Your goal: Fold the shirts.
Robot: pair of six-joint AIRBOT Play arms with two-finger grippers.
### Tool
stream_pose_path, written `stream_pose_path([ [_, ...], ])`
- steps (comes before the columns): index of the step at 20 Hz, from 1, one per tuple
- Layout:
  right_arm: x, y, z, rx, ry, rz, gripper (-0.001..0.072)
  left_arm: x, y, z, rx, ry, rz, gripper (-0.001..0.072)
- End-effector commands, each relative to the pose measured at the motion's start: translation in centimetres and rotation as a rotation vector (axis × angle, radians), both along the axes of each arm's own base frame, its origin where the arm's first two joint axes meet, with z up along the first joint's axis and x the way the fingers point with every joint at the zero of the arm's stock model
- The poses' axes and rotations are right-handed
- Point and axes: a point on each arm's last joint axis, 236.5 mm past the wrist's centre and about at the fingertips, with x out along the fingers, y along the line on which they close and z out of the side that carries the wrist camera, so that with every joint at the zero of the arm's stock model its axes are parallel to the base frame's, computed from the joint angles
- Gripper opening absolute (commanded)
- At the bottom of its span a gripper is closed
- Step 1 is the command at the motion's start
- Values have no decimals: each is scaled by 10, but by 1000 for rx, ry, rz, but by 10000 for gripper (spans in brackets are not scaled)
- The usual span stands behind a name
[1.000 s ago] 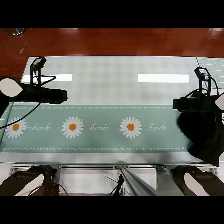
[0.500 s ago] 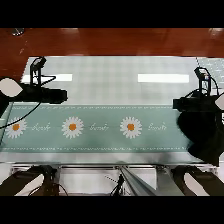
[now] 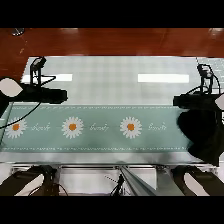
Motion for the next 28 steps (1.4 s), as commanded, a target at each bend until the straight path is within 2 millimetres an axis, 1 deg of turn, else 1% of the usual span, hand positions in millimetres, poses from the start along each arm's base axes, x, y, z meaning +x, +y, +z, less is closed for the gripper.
stream_pose_path([
  [1,11,0,7,24,-51,-40,31,8,1,3,-1,-31,13,21],
  [2,17,-2,11,23,-80,-48,39,10,1,3,-2,-39,17,31],
  [3,23,-3,15,28,-110,-66,253,12,1,2,-2,-44,21,195],
  [4,27,-4,18,53,-123,-102,651,13,0,2,-20,-34,41,568],
  [5,28,-8,20,49,-122,-123,636,10,-8,7,-74,-4,75,705],
  [6,25,-11,22,34,-101,-132,636,3,-17,13,-102,21,40,704],
  [7,17,-19,27,-1,-57,-140,634,-4,-24,22,-118,40,0,704],
  [8,7,-36,34,-81,-11,-154,629,-11,-26,29,-117,53,-24,704],
  [9,-5,-59,45,-186,13,-176,628,-18,-24,38,-107,51,-46,703],
  [10,-19,-93,63,-328,15,-234,628,-26,-22,46,-96,33,-66,704],
  [11,-37,-126,81,-448,9,-315,629,-37,-20,55,-87,22,-83,704],
  [12,-60,-156,97,-514,3,-439,629,-54,-23,63,-86,14,-118,703],
  [13,-79,-174,102,-513,-10,-547,629,-72,-27,68,-86,-17,-149,704],
  [14,-93,-186,98,-489,-26,-624,629,-84,-30,70,-90,-55,-156,704],
  [15,-106,-195,83,-462,-18,-672,629,-94,-31,66,-100,-89,-141,704],
  [16,-118,-202,61,-433,21,-707,629,-101,-29,60,-105,-110,-126,703],
  [17,-126,-205,40,-401,66,-716,629,-108,-27,48,-105,-109,-116,704],
  [19,-136,-211,0,-306,167,-749,629,-117,-25,24,-100,-59,-110,704],
  [20,-136,-213,-15,-261,206,-745,628,-119,-24,15,-97,-31,-108,703],
  [23,-135,-206,-64,-130,343,-706,628,-113,-24,-3,-92,26,-95,704],
  [25,-135,-195,-94,-72,439,-648,628,-107,-24,-15,-88,58,-82,704],
  [26,-134,-187,-106,-35,473,-627,628,-106,-24,-22,-85,83,-80,704],
  [28,-130,-177,-121,21,506,-608,585,-106,-24,-37,-79,142,-77,703],
])
